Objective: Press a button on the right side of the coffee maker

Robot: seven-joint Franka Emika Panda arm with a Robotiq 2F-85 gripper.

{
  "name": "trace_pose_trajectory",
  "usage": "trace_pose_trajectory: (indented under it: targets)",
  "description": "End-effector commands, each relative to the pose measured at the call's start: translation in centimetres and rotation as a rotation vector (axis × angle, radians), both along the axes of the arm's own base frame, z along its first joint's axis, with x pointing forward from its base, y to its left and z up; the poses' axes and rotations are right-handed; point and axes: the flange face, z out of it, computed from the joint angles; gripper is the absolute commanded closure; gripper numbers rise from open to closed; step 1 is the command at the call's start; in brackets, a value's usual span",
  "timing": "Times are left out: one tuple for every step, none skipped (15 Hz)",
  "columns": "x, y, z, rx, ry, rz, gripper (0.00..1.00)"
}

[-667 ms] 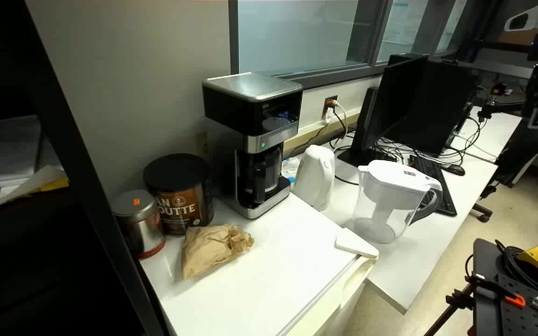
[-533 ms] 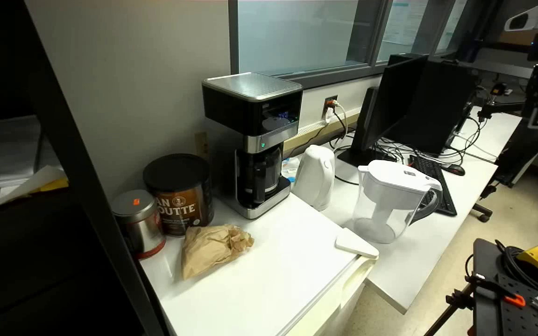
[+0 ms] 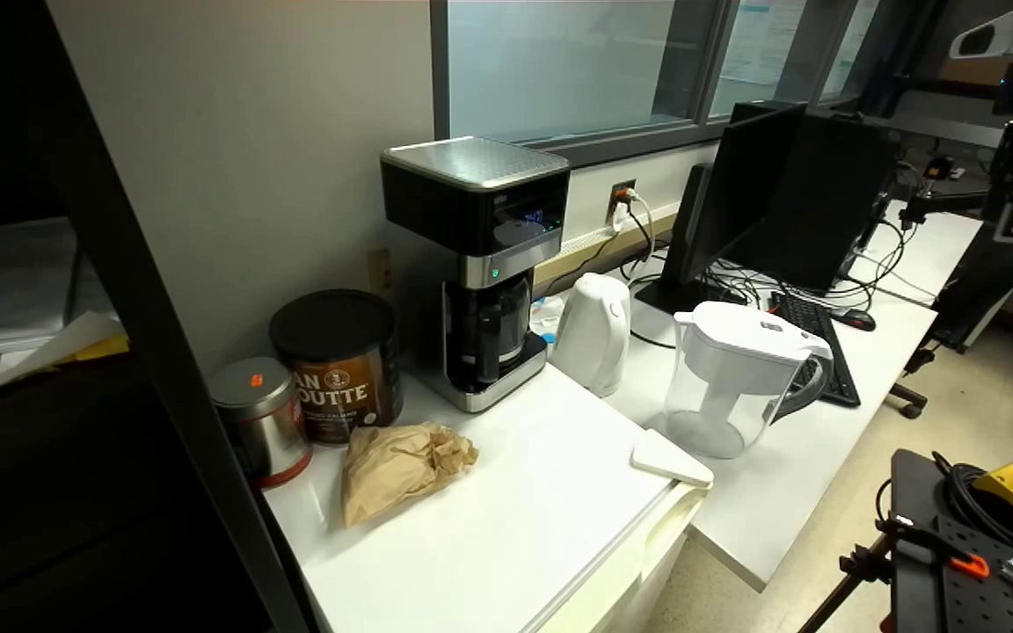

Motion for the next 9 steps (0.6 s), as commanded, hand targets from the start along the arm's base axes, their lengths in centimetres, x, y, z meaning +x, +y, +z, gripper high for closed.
trace_pose_trajectory:
  targets:
    - [0.0, 0.0, 0.0, 0.0, 0.001, 0.0, 0.0]
    - [0.0, 0.0, 0.0, 0.0, 0.001, 0.0, 0.0]
    - [0.4, 0.6, -0.3, -0.027, -0.009, 0.01, 0.0]
    - [0.9, 1.2, -0.5, -0.046, -0.017, 0.025, 0.0]
    - [1.5, 1.8, -0.8, -0.053, -0.017, 0.044, 0.0]
    - [2.1, 2.6, -1.0, -0.073, -0.035, 0.057, 0.0]
    - [3.0, 3.6, -1.4, -0.088, -0.039, 0.082, 0.0]
    - [3.7, 4.4, -1.6, -0.104, -0.058, 0.102, 0.0]
    - [4.6, 5.6, -1.9, -0.126, -0.074, 0.124, 0.0]
